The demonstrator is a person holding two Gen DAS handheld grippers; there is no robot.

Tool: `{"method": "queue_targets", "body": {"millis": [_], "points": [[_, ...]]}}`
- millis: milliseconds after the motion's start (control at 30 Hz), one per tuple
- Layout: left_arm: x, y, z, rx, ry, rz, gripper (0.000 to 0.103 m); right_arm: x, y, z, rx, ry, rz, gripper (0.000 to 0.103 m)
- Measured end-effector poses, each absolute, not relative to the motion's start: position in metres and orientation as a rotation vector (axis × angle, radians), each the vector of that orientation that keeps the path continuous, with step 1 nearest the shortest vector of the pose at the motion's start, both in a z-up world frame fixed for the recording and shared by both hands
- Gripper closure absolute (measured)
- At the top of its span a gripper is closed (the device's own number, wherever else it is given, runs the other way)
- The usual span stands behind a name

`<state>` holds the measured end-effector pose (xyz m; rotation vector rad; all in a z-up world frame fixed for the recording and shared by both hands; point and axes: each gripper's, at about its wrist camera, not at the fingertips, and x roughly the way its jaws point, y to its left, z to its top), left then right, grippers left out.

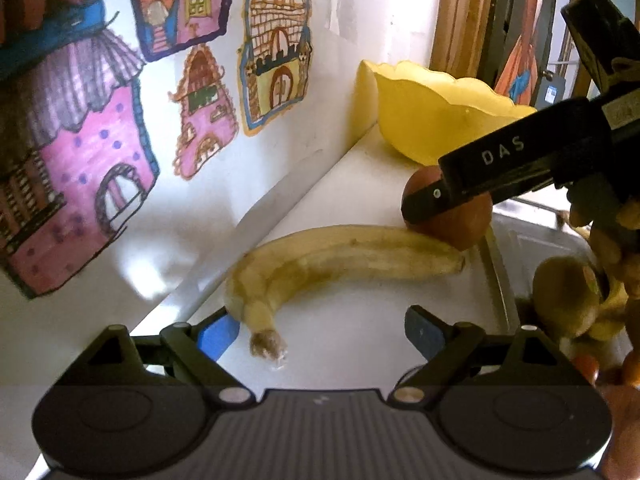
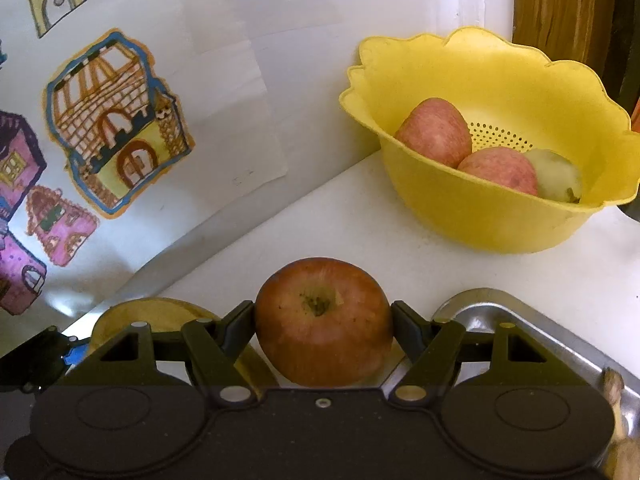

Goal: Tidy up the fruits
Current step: 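Lower the left tool over the banana while the right tool holds the apple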

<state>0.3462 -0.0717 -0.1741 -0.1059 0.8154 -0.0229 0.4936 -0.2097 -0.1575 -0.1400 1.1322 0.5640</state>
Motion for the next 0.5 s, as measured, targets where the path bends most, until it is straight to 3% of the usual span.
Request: {"method": "queue_targets", "body": {"millis": [500], "points": [[0.325,-0.072,-0.154,-0.012,0.803,-0.025,0.005,0.456,-0.202,-0.153,-0.138,1.099,0.522,0.028]]}}
